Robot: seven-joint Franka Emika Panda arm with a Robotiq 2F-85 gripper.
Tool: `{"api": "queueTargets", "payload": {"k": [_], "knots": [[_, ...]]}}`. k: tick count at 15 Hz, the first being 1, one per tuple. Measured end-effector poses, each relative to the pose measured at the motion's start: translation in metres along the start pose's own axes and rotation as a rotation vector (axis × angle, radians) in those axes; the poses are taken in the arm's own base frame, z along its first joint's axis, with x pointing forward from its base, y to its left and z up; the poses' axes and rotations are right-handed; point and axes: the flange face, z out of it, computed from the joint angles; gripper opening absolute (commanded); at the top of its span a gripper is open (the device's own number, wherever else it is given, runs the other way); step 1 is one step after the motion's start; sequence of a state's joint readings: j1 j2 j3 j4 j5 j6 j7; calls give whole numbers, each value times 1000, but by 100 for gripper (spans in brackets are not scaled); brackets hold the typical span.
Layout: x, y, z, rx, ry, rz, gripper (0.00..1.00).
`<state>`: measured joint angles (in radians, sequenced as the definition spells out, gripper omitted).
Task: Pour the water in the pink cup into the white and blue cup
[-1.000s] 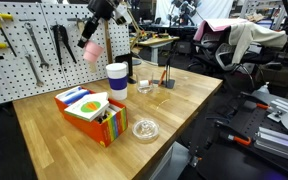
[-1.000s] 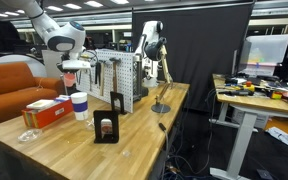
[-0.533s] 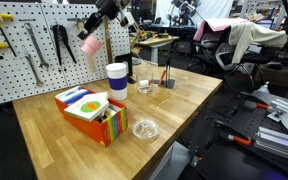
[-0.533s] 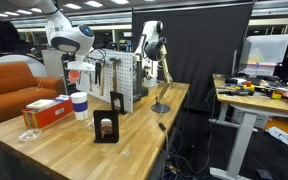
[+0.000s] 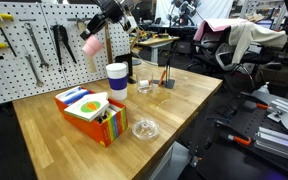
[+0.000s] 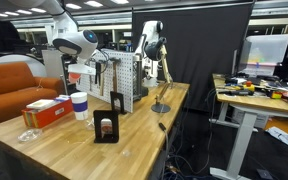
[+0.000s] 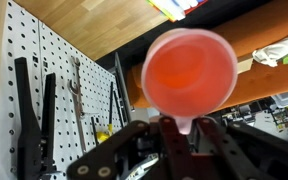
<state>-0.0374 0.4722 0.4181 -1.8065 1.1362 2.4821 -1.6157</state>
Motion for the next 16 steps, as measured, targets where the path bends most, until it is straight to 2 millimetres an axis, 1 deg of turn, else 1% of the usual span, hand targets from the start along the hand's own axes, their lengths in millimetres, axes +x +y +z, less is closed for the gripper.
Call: {"api": "queueTargets", "payload": {"k": [4,5,8,11,16], "knots": [[2,-1,-1,-1,-1,-4,15],[1,-1,-1,-2,-1,-4,4],[-2,0,1,-5,-9,1,4],[-5,2,5,1,42,75,4],[-11,18,-9,-11,157,193,4]]}}
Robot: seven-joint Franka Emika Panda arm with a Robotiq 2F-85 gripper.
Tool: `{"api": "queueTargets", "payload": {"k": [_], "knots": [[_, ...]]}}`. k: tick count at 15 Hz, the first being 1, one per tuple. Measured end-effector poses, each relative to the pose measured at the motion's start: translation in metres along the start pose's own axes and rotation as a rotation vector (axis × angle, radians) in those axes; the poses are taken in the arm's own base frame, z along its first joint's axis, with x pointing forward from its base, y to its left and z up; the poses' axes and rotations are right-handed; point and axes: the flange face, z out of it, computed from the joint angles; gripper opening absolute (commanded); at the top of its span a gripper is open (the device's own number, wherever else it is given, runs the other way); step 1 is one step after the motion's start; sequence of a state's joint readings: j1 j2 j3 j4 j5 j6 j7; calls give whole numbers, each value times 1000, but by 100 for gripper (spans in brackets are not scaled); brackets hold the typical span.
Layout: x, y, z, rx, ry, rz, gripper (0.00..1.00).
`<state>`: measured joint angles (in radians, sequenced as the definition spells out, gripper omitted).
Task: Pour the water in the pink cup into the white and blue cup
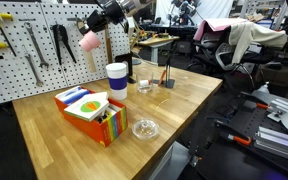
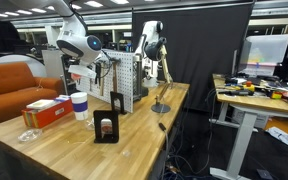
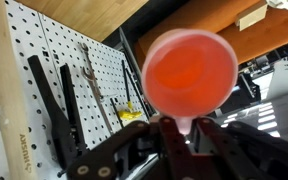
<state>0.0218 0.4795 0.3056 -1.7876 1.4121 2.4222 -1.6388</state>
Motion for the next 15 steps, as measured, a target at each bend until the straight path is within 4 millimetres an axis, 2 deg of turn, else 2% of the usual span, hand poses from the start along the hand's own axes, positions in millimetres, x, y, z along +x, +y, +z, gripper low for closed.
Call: {"api": "queueTargets", "payload": {"k": [5,15], "knots": [[-10,14,-12,-7,63,73,4],[-27,18,-14,-8,77,118,4]]}}
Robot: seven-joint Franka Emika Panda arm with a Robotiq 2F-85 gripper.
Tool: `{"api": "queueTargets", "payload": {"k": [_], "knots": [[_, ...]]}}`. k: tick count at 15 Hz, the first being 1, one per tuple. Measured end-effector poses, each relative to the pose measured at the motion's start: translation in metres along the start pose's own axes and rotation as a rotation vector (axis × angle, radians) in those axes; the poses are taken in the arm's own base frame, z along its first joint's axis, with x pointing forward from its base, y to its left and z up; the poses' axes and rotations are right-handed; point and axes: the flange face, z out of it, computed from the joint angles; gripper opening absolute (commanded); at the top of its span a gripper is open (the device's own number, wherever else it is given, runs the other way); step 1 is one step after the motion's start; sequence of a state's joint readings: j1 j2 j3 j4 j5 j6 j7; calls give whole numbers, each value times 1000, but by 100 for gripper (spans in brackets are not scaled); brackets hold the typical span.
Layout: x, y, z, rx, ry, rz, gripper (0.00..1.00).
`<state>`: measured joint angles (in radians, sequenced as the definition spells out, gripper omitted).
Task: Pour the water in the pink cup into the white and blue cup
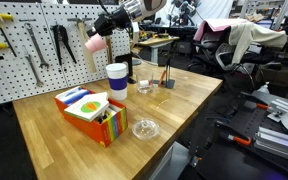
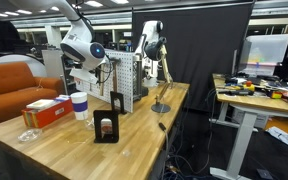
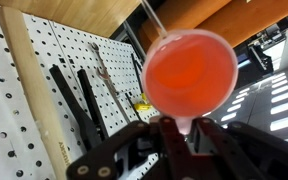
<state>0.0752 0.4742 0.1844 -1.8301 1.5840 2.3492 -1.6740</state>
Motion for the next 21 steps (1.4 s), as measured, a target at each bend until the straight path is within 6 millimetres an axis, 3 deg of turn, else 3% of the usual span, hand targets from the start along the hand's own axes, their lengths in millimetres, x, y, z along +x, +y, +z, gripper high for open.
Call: {"api": "queueTargets", "payload": {"k": [21], "knots": [[-17,-21,-13,3,31,39,4]]}}
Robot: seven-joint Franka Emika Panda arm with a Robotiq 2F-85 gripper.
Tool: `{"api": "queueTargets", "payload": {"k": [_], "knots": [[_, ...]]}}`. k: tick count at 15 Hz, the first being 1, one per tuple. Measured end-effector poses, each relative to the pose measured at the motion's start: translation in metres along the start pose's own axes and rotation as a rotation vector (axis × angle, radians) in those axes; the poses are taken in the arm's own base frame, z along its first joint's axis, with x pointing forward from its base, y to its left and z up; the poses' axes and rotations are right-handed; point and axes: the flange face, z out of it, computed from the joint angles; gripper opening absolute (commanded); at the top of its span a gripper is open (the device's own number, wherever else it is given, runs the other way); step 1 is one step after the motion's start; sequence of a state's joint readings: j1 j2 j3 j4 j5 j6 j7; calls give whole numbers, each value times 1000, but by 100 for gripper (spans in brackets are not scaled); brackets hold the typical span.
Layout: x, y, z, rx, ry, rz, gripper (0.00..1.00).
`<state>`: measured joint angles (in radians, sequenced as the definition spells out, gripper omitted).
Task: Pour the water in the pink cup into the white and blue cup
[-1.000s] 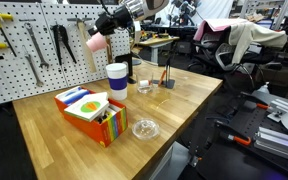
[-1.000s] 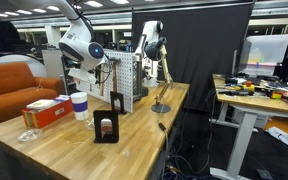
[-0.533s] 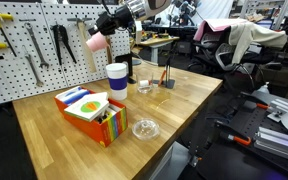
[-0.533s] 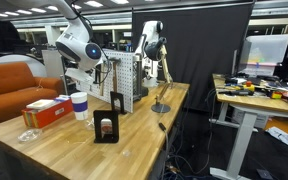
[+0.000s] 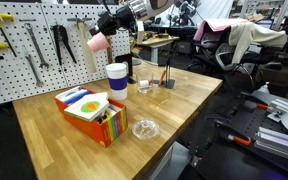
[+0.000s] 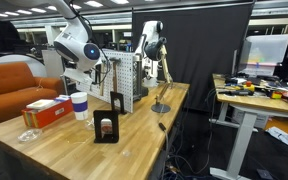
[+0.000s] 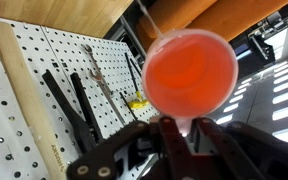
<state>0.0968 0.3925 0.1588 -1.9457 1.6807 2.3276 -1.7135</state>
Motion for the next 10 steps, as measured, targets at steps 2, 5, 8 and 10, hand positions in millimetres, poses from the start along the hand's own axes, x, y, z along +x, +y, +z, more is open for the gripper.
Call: {"api": "queueTargets", "payload": {"k": [2,5,8,10], "knots": [[-1,1,-1,5,2,3,4],[0,2,-3,9,24,19,4],[1,4,-6,17,50,35,4],[0,5,-7,23,60,44,4]]}}
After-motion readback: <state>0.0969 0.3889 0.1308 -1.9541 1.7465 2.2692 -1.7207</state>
